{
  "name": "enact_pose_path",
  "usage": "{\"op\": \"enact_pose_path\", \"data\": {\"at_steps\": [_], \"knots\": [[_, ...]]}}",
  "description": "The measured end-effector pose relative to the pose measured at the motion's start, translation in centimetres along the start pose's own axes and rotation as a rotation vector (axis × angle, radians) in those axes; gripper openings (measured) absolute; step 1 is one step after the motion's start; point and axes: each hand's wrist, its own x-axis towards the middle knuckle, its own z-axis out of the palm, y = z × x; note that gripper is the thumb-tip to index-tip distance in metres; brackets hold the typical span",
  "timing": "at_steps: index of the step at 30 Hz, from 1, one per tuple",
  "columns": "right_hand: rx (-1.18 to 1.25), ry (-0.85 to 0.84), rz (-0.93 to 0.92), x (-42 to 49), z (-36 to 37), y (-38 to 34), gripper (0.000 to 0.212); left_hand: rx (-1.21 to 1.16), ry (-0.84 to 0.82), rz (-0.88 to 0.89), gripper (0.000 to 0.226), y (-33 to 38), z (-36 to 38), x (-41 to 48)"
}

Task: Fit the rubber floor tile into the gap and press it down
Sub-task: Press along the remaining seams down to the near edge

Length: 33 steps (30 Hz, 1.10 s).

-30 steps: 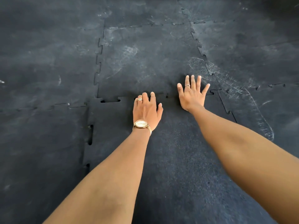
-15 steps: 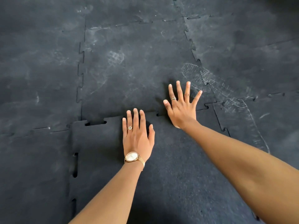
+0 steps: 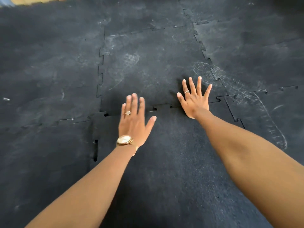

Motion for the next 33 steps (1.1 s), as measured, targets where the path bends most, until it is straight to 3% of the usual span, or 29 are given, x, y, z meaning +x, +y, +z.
{"op": "enact_pose_path", "data": {"at_steps": [3, 9, 12, 15, 18, 22, 30, 33], "knots": [[0.004, 0.046, 0.019, -0.2, 0.3, 0.0, 0.066, 0.016, -0.017, -0.176, 0.089, -2.7, 1.3, -2.5], [0.148, 0.044, 0.123, -1.6, -0.6, -2.0, 0.074, -0.041, 0.02, -0.173, 0.088, -2.8, 2.4, -2.4], [0.247, 0.09, -0.036, -2.0, -2.7, -5.4, 0.076, -0.061, 0.012, -0.179, 0.088, -2.9, 2.5, -2.4], [0.317, 0.308, -0.233, -0.6, -5.8, -9.9, 0.075, -0.088, 0.021, -0.175, 0.087, -2.9, 2.4, -2.2], [0.321, 0.451, -0.256, 0.0, -6.2, -12.4, 0.073, -0.113, 0.031, -0.18, 0.086, -3.0, 2.4, -2.2], [0.115, 0.068, -0.131, -1.0, -0.7, -11.4, 0.074, -0.115, 0.052, -0.188, 0.086, -2.9, 2.4, -2.3], [0.126, -0.019, -0.141, -0.1, -0.1, -11.1, 0.075, -0.102, 0.01, -0.19, 0.086, -2.7, 1.9, -2.1], [0.3, -0.021, -0.202, -0.7, -1.4, -10.6, 0.072, -0.104, 0.004, -0.186, 0.086, -2.8, 1.9, -2.1]]}}
